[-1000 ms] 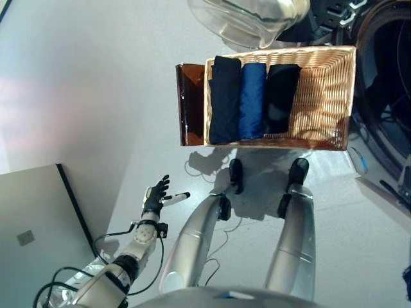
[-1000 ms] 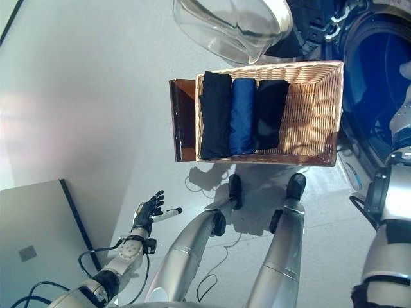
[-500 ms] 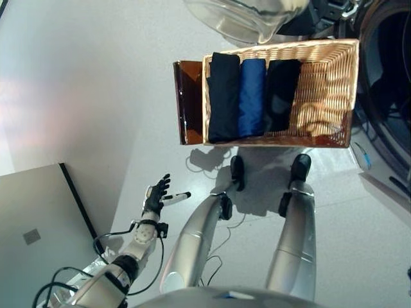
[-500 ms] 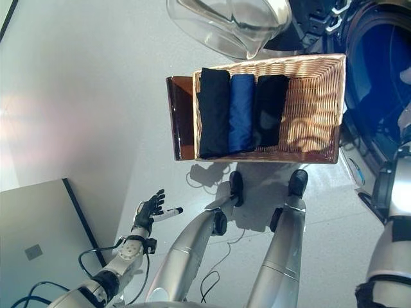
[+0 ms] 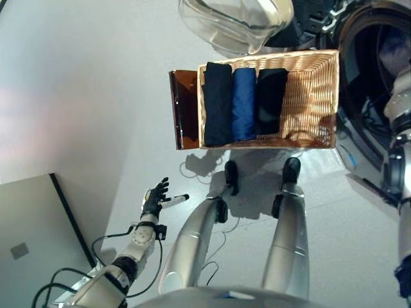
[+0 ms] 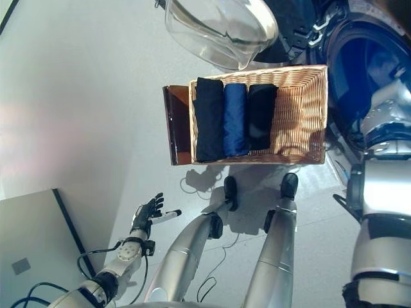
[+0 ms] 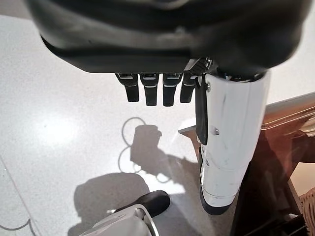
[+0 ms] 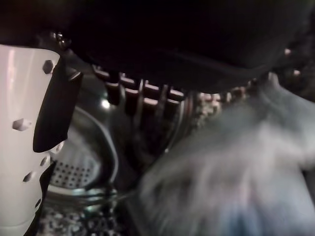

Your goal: Pick up the clothes and place them into the washing machine

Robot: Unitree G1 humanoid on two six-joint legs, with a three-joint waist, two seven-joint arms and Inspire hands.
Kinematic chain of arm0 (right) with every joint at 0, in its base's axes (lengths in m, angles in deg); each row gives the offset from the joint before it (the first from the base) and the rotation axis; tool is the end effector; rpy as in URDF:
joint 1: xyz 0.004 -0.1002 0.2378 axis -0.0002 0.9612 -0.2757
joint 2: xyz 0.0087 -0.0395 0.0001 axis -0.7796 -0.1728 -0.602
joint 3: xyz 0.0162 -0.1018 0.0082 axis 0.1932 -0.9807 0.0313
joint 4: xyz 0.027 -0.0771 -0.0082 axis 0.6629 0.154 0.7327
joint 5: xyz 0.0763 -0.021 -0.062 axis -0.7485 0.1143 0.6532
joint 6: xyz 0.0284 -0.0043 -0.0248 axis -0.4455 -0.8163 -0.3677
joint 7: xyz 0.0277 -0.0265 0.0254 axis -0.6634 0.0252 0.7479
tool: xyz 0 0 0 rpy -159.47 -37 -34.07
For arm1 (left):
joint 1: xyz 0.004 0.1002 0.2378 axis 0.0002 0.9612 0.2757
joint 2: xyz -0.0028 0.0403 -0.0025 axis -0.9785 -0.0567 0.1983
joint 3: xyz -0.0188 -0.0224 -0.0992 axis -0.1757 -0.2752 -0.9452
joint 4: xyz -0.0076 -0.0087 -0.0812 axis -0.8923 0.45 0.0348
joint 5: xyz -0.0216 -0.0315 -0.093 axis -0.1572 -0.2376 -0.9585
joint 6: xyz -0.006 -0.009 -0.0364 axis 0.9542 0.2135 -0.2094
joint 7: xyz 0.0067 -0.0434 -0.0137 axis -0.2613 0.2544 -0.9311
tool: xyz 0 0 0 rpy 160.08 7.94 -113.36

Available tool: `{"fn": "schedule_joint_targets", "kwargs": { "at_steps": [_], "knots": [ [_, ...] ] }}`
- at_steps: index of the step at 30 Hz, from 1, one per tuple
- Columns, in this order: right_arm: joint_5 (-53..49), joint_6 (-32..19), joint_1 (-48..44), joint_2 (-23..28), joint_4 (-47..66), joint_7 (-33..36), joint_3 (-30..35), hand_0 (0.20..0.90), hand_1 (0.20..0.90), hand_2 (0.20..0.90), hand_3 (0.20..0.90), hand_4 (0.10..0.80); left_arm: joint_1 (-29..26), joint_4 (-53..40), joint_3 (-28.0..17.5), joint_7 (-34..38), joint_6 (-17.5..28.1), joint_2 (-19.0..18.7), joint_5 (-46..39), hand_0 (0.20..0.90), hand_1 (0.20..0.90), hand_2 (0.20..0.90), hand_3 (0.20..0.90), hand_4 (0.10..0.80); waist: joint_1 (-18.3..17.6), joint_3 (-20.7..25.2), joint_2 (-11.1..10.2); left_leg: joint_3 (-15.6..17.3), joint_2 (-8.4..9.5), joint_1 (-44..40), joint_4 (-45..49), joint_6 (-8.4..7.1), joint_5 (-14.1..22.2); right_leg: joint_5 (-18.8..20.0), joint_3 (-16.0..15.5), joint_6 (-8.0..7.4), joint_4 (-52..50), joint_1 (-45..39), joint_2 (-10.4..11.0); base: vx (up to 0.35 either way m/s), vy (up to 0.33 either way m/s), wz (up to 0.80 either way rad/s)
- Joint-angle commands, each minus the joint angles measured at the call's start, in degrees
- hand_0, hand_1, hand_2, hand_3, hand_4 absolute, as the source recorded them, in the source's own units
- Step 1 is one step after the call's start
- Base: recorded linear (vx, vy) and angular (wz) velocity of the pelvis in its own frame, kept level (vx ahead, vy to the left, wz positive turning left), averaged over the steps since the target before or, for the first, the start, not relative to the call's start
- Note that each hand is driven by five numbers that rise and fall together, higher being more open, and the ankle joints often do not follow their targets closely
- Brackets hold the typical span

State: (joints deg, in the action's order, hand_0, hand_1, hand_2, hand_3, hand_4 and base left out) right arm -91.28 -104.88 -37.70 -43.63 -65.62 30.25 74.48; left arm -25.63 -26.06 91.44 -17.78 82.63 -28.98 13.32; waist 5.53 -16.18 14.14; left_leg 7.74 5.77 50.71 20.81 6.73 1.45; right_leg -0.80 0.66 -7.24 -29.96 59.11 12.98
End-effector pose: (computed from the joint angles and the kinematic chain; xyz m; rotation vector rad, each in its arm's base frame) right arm 0.3304 -0.3217 0.2769 0.4075 -0.5012 -1.1538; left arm 0.1798 0.1675 -0.0744 0.1752 0.5200 0.0661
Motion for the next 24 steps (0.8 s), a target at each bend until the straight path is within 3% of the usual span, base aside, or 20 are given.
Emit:
{"fn": "schedule_joint_targets", "kwargs": {
  "at_steps": [1, 5, 13, 15, 24],
  "knots": [
    [2.38, -6.31, 1.26, 5.48, 8.34, 0.62, -2.84, 0.9, 0.9, 0.9, 0.9, 0.8, 3.4, 6.19, -2.08, 1.21, 0.54, -2.05, -2.28, 0.9, 0.9, 0.9, 0.9, 0.8, 1.48, 4.26, 1.36, -4.23, -2.78, -0.04, -6.11, -8.96, -1.94, -2.1, -3.19, 4.82, 5.48, -4.56, -3.14, -0.003, 0.01, -0.06],
    [1.27, -5.16, 7.49, -3.33, 7.73, -1.61, -0.35, 0.9, 0.9, 0.9, 0.9, 0.8, 2.18, 7.68, -2.39, 0.81, 0.23, -0.89, -1.85, 0.9, 0.9, 0.9, 0.9, 0.8, 1.23, 4.04, 0.12, -4.27, -3.07, -1.83, -7.05, -8.95, -2.26, -1.2, -3.99, 4.62, 7.89, -7.46, -3.36, 0.008, -0.009, -0.05],
    [-2.77, -3.96, 18.28, -14.85, 6.22, -7.72, 2.84, 0.9, 0.9, 0.9, 0.9, 0.8, 1.5, 10.25, -4.28, 0.26, -0.78, -0.28, 0.3, 0.9, 0.9, 0.9, 0.9, 0.8, 0.78, 4.45, -2.57, -4.94, -3.15, -6.86, -8.89, -8.68, -2.66, 0.01, -5.44, 4.28, 11.53, -14.01, -3.68, 0.027, -0.011, -0.07],
    [-3.98, -3.93, 21.35, -18.16, 6.33, -9.08, 3.43, 0.9, 0.9, 0.9, 0.9, 0.8, 1.61, 10.9, -4.51, 0.12, -0.9, -0.05, 1.05, 0.9, 0.9, 0.9, 0.9, 0.8, 0.53, 4.27, -3.39, -4.65, -3.18, -7.98, -9.41, -8.3, -4.22, 1.78, -6.29, 4.59, 12.78, -15.54, -3.63, -0.05, 0.007, 0.06],
    [-5.92, -2.57, 37.1, -27.16, 7.97, -15.14, 4.69, 0.9, 0.9, 0.9, 0.9, 0.8, 3.28, 13.69, -6.77, -0.9, -2.29, 1.81, 4.23, 0.9, 0.9, 0.9, 0.9, 0.8, -0.15, 5.9, -7.8, -5.46, -3.38, -17.77, -13.06, -8.09, -4.2, 2.79, -8.09, 3.53, 18.39, -26.97, -3.46, 0.076, -0.008, -0.02]
  ]
}}
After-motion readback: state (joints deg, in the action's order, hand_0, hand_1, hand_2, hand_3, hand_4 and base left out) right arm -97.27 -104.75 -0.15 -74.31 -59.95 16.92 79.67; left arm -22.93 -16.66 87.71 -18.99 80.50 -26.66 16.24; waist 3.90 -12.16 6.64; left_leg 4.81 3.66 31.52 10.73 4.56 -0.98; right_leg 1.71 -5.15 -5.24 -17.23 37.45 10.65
